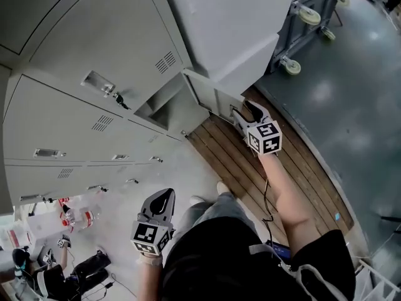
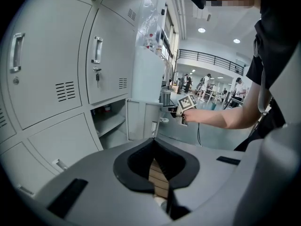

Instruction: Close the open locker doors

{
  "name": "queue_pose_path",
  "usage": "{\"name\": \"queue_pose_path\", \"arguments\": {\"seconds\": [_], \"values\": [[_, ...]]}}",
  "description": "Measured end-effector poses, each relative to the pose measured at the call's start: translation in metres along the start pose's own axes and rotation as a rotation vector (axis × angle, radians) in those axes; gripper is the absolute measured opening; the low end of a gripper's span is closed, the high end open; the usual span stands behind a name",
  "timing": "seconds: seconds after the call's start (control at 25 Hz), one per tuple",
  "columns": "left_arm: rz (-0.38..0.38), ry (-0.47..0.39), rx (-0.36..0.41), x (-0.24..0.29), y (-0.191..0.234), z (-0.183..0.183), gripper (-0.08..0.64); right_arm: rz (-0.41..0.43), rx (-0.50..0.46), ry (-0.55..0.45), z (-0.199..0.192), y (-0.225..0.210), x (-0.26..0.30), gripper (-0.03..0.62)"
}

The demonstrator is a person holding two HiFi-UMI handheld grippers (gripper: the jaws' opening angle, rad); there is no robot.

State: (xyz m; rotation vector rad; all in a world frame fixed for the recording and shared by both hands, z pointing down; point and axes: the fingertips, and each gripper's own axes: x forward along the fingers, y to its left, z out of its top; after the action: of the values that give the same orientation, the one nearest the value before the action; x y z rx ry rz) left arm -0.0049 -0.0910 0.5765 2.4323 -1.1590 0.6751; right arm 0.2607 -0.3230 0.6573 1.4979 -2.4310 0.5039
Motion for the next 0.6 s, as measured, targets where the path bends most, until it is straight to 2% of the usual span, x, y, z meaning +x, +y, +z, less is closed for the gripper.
{"name": "queue_pose_path", "arguments": {"seconds": [0.32, 0.6], "values": [[0.053, 0.014, -0.042, -0.011, 0.004, -0.016, 0.018, -0.024, 0.015, -0.018, -0.001, -0.001, 0.006, 0.233], [0.066, -0.007, -0.059, -0.012, -0.004, -0.018, 0.018, 0.029, -0.001, 0.005, -0.012, 0.028, 0.002, 0.184]]}}
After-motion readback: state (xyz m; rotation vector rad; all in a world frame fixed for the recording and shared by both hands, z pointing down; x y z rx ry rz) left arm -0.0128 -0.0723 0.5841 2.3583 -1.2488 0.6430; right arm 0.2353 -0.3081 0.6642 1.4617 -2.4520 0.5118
